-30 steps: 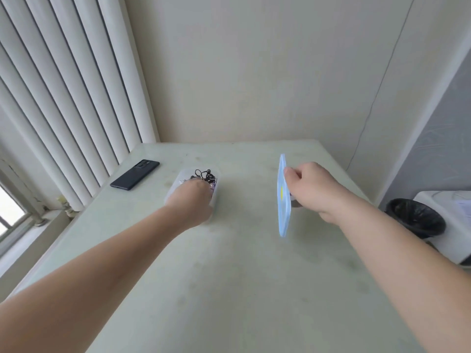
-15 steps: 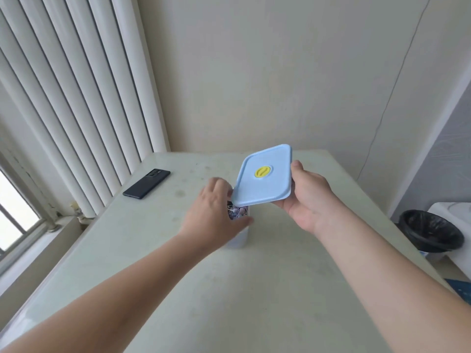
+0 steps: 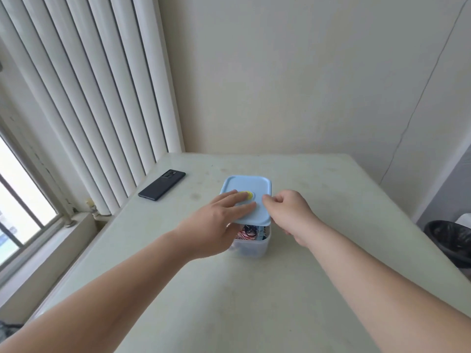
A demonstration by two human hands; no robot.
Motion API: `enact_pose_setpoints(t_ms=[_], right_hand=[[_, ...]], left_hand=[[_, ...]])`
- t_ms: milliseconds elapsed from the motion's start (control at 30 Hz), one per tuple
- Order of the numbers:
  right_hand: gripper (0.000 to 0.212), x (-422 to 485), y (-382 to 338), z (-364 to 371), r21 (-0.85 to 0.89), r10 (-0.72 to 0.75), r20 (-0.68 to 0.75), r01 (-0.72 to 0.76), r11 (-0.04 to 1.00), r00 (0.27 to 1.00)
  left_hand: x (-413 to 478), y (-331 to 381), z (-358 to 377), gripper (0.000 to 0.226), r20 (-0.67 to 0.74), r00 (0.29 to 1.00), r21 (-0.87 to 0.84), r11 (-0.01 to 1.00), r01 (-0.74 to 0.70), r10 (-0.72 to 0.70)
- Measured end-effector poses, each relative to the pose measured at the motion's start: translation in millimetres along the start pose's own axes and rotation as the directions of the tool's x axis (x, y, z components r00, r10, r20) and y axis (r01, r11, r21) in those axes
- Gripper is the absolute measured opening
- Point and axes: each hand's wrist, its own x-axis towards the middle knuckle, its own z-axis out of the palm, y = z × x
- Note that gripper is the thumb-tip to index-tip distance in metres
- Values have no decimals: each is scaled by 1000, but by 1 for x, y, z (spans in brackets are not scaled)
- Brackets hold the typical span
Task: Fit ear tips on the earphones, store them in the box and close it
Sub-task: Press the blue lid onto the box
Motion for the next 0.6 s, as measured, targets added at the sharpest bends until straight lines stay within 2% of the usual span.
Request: enact_pose_setpoints(t_ms=[67,133,233,367,600], right_hand=[[26,6,5,3,-145,-10,-11,8,989,1000],[22,11,11,4,-197,0,10,2,980,1000],[22,14,17,6,-146,13,31,-8,989,999],[40,16,23,11,-105,7,82,1,994,997],[22,9,33,22,-137,-78,35,82,987,996]], left_hand=[[1,0,4,50,38,999,16,999,37,-37],[0,-2,8,46,48,998,66,997,48,-51],[-3,-3,12,45,40,999,10,1000,25,-25],[-8,-3,10,45,102,993,-21,998,66,-64],[-7,5,12,46,77,990,-33,992,120,-117]])
